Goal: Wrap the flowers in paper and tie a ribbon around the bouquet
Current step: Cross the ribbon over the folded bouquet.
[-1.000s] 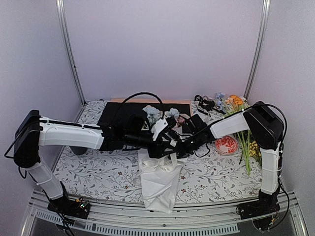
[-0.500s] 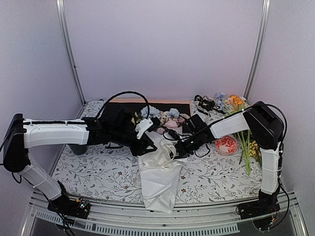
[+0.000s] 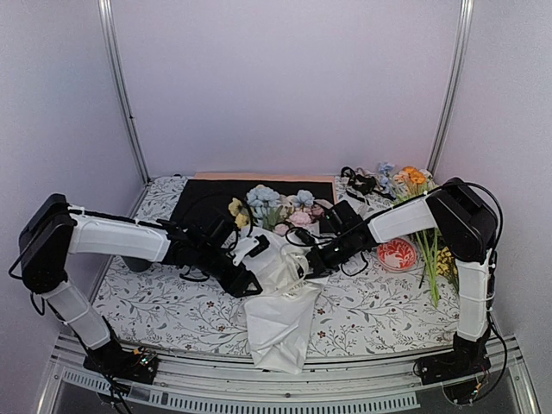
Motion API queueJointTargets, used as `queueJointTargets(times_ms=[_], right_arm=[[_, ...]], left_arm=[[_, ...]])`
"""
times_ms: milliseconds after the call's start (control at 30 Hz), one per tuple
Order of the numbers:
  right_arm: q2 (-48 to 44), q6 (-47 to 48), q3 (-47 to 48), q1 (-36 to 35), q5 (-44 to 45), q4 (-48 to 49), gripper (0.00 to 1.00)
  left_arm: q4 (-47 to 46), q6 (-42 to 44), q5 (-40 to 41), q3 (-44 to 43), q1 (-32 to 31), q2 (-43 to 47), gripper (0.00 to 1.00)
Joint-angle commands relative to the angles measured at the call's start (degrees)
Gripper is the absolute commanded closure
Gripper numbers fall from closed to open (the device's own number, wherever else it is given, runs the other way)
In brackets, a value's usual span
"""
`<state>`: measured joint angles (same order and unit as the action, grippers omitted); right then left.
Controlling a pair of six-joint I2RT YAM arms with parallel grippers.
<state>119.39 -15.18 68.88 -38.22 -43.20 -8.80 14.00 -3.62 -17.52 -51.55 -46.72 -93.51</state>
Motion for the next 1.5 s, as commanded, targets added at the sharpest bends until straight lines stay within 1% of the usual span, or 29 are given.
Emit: queueJointTargets(times_ms=[0,67,167,200,267,300,400,500,633,767,867,933,1100,1200,1300,1367,1400,1433,1467], right_arm=[[2.07,0.35,0.02,-0.02,2.33,-2.28,0.89],[2.05,0.33,0.02,-0.03,2.33,-2.28,0.89],[1.85,0.25,0.02,-0.02,2.50,-2.29,0.89],[1.77,0.24,0.02,-0.08,2.51,-2.28,0.89],[1.72,0.37,0.02,-0.03,2.59,-2.28,0.89],[1.70,0.41,0.02,-0.02,2.67,-2.32,0.89],[1.71,0.47,0.02,-0.02,2.73,-2.36,0.89],[1.94,0.50,-0.01,-0.02,2.78,-2.45,0.89],[1.94,0.47,0.00,-0.02,3.01,-2.45,0.87],[2.01,0.49,0.02,-0.02,2.91,-2.54,0.85],[2.44,0.52,0.02,-0.02,2.70,-2.75,0.84],[2.72,0.54,0.02,-0.02,2.61,-2.80,0.83],[2.75,0.61,1.78,-0.04,2.61,-3.14,0.83],[2.77,0.68,1.95,-0.02,2.52,-3.24,0.83],[2.88,0.63,2.21,-0.09,2.43,-3.33,0.83],[3.02,0.59,2.31,-0.04,2.29,-3.34,0.83],[3.02,0.62,2.37,-0.02,2.18,-3.33,0.83],[2.99,0.66,2.39,-0.03,2.09,-3.33,0.83],[2.97,0.67,2.44,-0.03,2.11,-3.41,0.83]], left_arm=[[-1.90,-1.05,-5.29,-0.38,-0.28,-1.38,0.43],[-1.07,-0.83,-5.03,-0.55,-0.37,-1.94,0.49],[0.59,-0.51,-2.75,-0.47,-0.32,-1.92,0.66],[0.62,-0.82,-1.33,-0.17,-0.24,-1.48,0.72],[0.75,-1.25,1.00,0.19,-0.22,-0.45,0.89],[0.80,-1.41,2.02,0.15,-0.17,0.17,1.00],[0.11,-2.49,6.17,-0.15,-0.15,3.35,1.00],[-0.42,-2.61,12.76,-1.19,-0.21,8.73,1.00],[1.18,-1.55,19.52,-3.98,-0.04,14.87,1.00],[1.01,0.61,18.91,-4.07,-1.18,22.84,1.00],[0.29,2.98,16.55,-2.54,-2.73,29.62,1.00],[0.03,2.89,14.48,-0.92,-3.44,33.50,1.00],[-0.06,-3.21,11.28,5.03,-4.08,41.54,1.00],[1.56,-9.03,12.56,9.81,-4.35,44.69,1.00],[3.40,-16.95,16.81,13.90,-4.72,45.91,1.00],[5.61,-23.48,23.20,16.43,-4.70,46.48,1.00],[6.58,-28.56,26.12,17.67,-4.76,47.02,1.00],[7.18,-31.75,27.90,19.65,-4.73,47.55,0.98],[7.84,-34.71,29.02,21.09,-4.70,48.14,0.93]])
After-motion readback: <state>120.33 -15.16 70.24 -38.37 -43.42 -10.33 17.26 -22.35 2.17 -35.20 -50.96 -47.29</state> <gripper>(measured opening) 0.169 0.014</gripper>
